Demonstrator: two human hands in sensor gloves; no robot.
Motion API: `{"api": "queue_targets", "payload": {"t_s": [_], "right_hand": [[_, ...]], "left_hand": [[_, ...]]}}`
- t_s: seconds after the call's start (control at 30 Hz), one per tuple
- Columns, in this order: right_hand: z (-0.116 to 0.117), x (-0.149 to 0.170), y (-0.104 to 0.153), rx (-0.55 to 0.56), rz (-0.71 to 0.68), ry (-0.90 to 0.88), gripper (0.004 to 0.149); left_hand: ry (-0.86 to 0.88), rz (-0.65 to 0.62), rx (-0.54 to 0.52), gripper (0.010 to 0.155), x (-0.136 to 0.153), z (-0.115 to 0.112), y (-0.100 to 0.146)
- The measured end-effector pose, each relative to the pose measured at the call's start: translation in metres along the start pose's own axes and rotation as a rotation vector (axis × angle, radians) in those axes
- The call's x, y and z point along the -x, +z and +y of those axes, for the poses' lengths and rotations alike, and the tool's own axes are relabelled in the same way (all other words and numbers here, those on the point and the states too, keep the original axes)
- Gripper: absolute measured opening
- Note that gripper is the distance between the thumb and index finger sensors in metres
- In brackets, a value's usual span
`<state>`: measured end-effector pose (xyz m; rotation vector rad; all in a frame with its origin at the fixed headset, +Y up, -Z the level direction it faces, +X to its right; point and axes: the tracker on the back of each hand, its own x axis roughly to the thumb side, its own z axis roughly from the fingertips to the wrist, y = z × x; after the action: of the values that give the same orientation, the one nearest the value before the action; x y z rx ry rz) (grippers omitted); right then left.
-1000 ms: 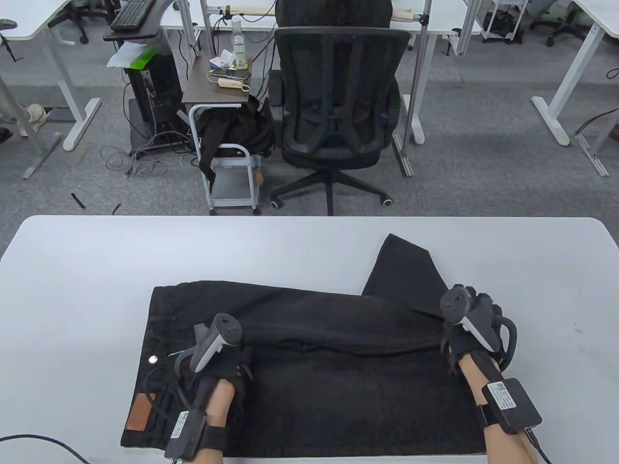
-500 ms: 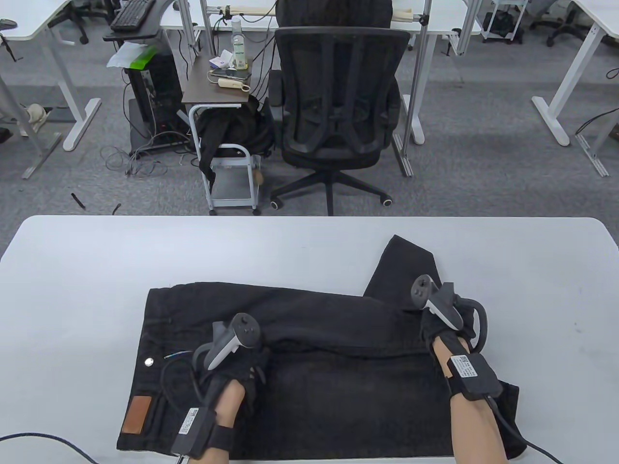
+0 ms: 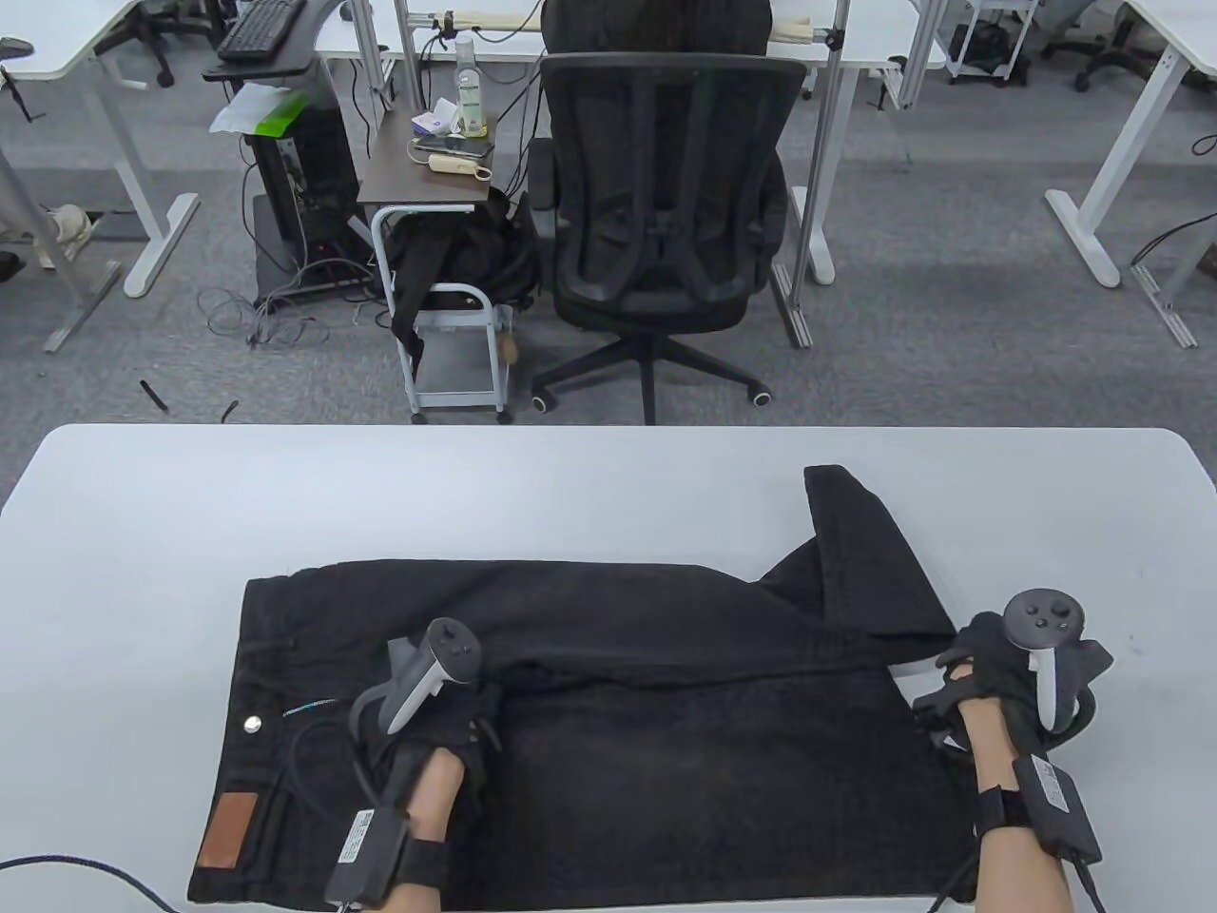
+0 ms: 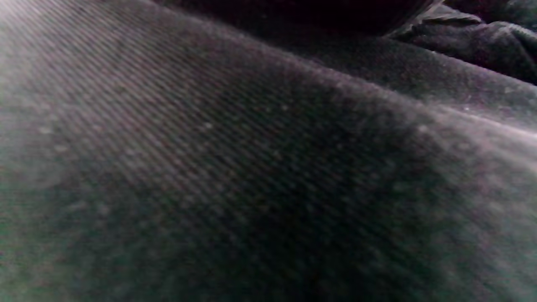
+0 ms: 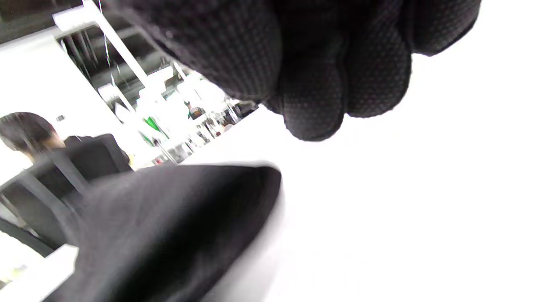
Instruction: Fold trousers
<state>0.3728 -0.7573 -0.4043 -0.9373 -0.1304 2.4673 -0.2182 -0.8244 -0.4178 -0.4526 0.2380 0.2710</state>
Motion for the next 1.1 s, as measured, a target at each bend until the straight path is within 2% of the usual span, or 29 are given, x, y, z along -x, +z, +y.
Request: {"api": "queue_targets", "payload": {"t_s": [0.03,0.13,0.2,0.3,0.37,0.47,0.53,0.57,0.67,0.77,0.8,0.87,0.9,0.93,1.0,1.03,1.1], "right_hand": [[-0.001,-0.002,0.002,-0.029,-0.011,0.043,0.052],[-0.005,-0.023,0.01,-0.012,-0.133,0.044,0.058],[0.001,-0.043,0.015,-0.099,-0.252,0.012,0.058],[0.022,-0.069,0.021,-0.211,-0.356,0.106,0.056],[0.04,-0.077,0.02,-0.246,-0.366,0.167,0.054],[0.067,-0.076,0.011,-0.275,-0.297,0.292,0.056],[0.079,-0.07,0.007,-0.293,-0.253,0.366,0.067],[0.08,-0.069,0.006,-0.317,-0.241,0.37,0.069],[0.078,-0.068,0.005,-0.405,-0.246,0.318,0.089],[0.076,-0.076,0.012,-0.305,-0.297,0.42,0.081],[0.076,-0.078,0.015,-0.273,-0.311,0.433,0.072],[0.074,-0.082,0.019,-0.121,-0.364,0.469,0.055],[0.072,-0.082,0.019,-0.106,-0.37,0.474,0.05],[0.065,-0.081,0.017,-0.083,-0.35,0.434,0.045],[0.046,-0.071,0.011,-0.092,-0.307,0.221,0.044],[0.03,-0.06,0.007,-0.072,-0.266,0.043,0.044],[0.002,-0.038,-0.001,-0.003,-0.175,-0.197,0.045]], "left_hand": [[-0.005,0.001,0.001,0.066,0.0,0.0,-0.001],[-0.01,0.001,0.003,0.065,-0.001,-0.001,-0.001],[-0.006,-0.001,0.005,0.065,-0.001,-0.001,-0.001],[-0.001,-0.003,0.005,0.065,0.0,-0.002,-0.002],[-0.001,-0.004,0.006,0.065,0.001,-0.002,-0.001],[0.011,-0.005,0.01,0.065,0.003,-0.001,-0.001],[0.017,0.001,0.004,0.065,0.004,0.0,-0.001],[0.017,0.006,0.001,0.065,0.004,0.0,-0.003],[0.001,0.036,-0.007,0.066,0.008,0.0,-0.007],[0.016,0.051,-0.012,0.066,0.012,0.0,-0.009],[0.016,0.053,-0.013,0.066,0.013,0.0,-0.009],[0.024,0.054,-0.015,0.066,0.015,0.0,-0.01],[0.025,0.054,-0.015,0.066,0.015,0.0,-0.01],[0.028,0.056,-0.016,0.066,0.017,0.0,-0.011],[0.031,0.065,-0.014,0.066,0.019,0.0,-0.011],[0.035,0.068,-0.014,0.066,0.021,0.0,-0.012],[0.046,0.066,-0.013,0.066,0.022,0.001,-0.012]]}}
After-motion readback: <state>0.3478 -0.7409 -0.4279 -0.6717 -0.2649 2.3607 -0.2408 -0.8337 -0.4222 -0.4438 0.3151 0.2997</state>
